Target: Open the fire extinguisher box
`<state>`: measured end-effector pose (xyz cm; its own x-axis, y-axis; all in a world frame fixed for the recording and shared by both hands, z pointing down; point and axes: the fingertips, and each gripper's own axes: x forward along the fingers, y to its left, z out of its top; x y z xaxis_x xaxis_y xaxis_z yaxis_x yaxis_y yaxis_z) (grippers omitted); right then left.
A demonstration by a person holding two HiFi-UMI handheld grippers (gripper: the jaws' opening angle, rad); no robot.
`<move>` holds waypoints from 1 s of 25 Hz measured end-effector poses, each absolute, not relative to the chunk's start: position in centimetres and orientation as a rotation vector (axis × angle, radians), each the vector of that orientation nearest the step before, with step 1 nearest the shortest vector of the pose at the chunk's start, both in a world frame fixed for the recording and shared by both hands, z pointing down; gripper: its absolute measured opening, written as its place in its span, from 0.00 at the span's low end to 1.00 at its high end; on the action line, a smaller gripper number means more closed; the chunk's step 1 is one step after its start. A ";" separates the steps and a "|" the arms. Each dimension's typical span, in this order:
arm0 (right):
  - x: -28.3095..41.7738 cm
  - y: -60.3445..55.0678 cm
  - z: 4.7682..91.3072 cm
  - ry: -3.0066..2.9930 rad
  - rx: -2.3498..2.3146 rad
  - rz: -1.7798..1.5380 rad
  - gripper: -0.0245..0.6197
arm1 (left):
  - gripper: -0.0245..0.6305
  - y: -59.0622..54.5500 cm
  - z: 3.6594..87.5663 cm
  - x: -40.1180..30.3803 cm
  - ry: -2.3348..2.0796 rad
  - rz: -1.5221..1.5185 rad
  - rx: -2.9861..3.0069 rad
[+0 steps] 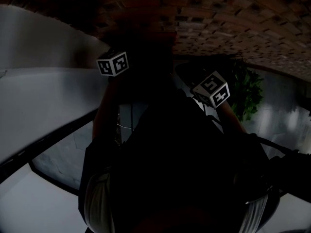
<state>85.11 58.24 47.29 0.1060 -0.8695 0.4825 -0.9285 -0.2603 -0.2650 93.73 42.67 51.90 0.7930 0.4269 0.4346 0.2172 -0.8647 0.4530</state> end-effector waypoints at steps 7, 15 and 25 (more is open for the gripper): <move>84.4 58.6 46.8 -1.934 2.241 0.883 0.04 | 0.04 47.1 42.6 90.1 0.690 0.520 2.604; 83.9 59.1 47.1 -2.069 2.140 0.909 0.04 | 0.04 48.1 39.8 86.8 0.640 0.401 2.679; 81.9 59.6 46.0 -2.310 1.965 0.965 0.04 | 0.04 51.7 40.3 82.4 0.571 0.457 2.700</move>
